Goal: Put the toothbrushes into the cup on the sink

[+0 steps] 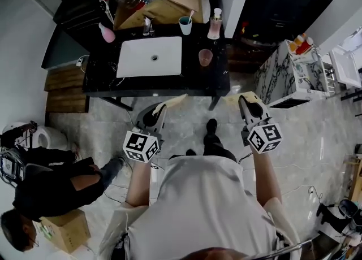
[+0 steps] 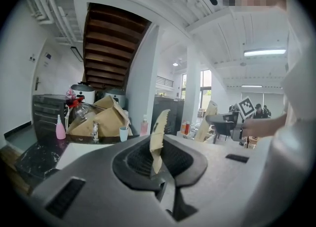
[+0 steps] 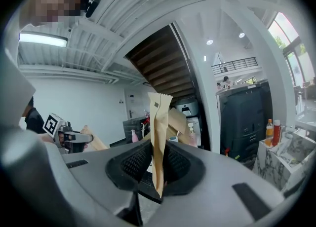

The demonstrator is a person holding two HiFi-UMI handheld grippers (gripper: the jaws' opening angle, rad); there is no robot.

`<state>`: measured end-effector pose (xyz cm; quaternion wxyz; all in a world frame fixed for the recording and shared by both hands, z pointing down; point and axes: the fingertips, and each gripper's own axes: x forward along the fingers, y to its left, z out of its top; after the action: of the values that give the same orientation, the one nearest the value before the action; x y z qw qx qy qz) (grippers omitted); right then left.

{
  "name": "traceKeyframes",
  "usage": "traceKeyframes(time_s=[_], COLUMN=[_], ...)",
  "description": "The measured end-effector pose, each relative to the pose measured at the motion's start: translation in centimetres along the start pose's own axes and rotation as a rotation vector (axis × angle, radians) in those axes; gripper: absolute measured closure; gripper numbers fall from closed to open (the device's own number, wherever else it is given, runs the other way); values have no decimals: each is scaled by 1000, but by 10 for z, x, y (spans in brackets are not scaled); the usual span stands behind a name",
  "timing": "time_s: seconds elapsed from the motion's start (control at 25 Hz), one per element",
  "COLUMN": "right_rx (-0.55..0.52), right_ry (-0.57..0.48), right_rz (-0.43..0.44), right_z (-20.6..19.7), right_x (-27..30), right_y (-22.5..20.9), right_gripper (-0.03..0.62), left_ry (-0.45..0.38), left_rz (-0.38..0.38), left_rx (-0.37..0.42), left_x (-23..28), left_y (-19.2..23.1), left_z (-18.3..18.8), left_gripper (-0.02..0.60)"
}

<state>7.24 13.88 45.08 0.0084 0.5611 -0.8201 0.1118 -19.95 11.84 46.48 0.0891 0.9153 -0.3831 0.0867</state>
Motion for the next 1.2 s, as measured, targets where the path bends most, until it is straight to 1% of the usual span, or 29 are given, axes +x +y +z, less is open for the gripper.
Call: traceKeyframes(time_s=[0.24,0.64,0.84,1.08,1.2], right_rx=[4,17,19,10,5], right_ry=[6,46,73,118,141], right_rz=[23,80,115,181,211], right_z=[7,9,10,7,0], right_x=[37,107,141,179,197], right_y=[-30,-81,-107,-137,-151], right_gripper=[514,514,514,514,514], left_ry=[2,41,56,73,84], left_rz=[3,35,71,118,155], left_rx=[27,0,-15,-30,-30], left_x=[38,110,143,184,201], left_y=[9,36,50,64,70], left_z=[13,20,23,31,31], left_gripper=[545,545,545,545,545])
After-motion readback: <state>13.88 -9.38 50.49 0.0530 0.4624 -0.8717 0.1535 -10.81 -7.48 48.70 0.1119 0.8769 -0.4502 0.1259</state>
